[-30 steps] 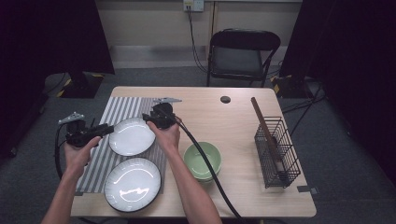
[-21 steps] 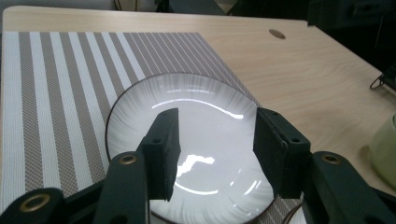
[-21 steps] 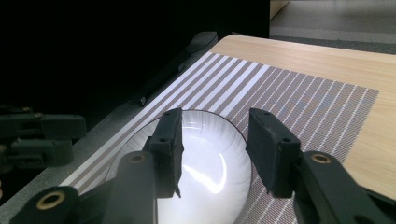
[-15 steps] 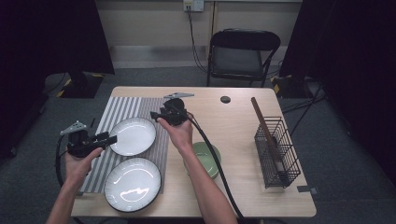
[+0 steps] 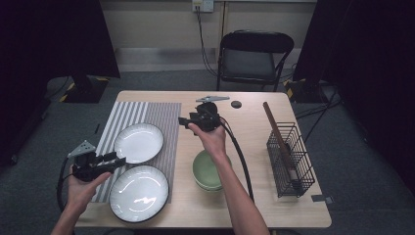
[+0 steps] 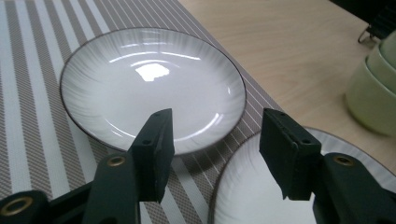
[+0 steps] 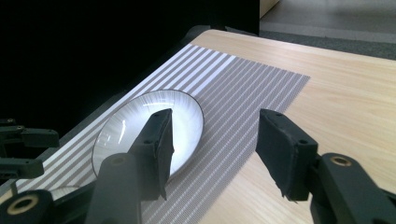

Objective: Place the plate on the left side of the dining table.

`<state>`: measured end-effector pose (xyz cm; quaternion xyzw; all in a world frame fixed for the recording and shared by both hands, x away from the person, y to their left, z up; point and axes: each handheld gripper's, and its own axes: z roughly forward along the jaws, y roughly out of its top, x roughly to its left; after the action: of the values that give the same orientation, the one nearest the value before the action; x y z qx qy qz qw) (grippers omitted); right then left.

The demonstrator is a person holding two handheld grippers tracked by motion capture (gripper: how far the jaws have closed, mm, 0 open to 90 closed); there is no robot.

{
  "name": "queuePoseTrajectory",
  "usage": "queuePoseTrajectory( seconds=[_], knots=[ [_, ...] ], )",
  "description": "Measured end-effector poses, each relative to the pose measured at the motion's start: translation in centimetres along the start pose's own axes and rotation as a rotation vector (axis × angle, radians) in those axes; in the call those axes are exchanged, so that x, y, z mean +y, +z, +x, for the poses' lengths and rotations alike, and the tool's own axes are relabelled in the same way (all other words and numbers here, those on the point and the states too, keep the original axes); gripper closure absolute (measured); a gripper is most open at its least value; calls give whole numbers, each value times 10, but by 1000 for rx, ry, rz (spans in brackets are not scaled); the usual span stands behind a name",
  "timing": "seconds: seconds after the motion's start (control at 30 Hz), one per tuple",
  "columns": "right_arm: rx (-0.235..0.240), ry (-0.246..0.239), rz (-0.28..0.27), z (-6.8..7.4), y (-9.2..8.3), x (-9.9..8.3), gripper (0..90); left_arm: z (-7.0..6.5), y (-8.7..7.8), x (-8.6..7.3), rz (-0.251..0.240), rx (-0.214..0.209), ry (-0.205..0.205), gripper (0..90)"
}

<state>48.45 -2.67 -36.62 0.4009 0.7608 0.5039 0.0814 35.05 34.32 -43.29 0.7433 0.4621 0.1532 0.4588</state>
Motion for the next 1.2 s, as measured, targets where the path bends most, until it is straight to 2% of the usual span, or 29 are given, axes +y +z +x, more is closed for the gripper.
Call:
queuePoseTrajectory(
  seconds=[0.07, 0.17, 0.37, 0.47, 0.53, 0.6, 0.67, 0.8, 0.9, 1.07, 1.13, 1.2],
  knots=[
    [-13, -6, -1, -4, -6, -1, 464, -5, -1, -2, -6, -14, 1, 438],
    [-7, -24, 7, -7, -16, -5, 459, -15, 2, -7, -9, -31, 5, 432],
    [-42, -39, 13, -16, -38, -15, 461, -31, 22, -9, 10, -80, 22, 429],
    [-45, -24, 10, -21, -46, -20, 461, -36, 34, 0, 21, -102, 43, 433],
    [-38, -14, 2, -25, -51, -24, 461, -39, 42, 6, 23, -127, 37, 437],
    [-39, -20, 16, -27, -54, -27, 445, -44, 49, 13, 23, -148, 56, 444],
    [-44, -23, 22, -27, -57, -30, 429, -50, 55, 18, 16, -170, 52, 444],
    [-34, -37, 18, -27, -62, -39, 435, -62, 64, 28, 7, -189, 74, 430],
    [-32, -26, 30, -30, -64, -51, 427, -68, 71, 33, 12, -195, 87, 409],
    [-32, -25, 24, -33, -74, -63, 451, -82, 78, 43, -4, -236, 103, 410],
    [-8, -14, 11, -32, -80, -66, 461, -89, 81, 46, -3, -250, 115, 412],
    [-5, -26, 13, -30, -84, -70, 455, -96, 86, 50, -4, -267, 124, 418]
  ],
)
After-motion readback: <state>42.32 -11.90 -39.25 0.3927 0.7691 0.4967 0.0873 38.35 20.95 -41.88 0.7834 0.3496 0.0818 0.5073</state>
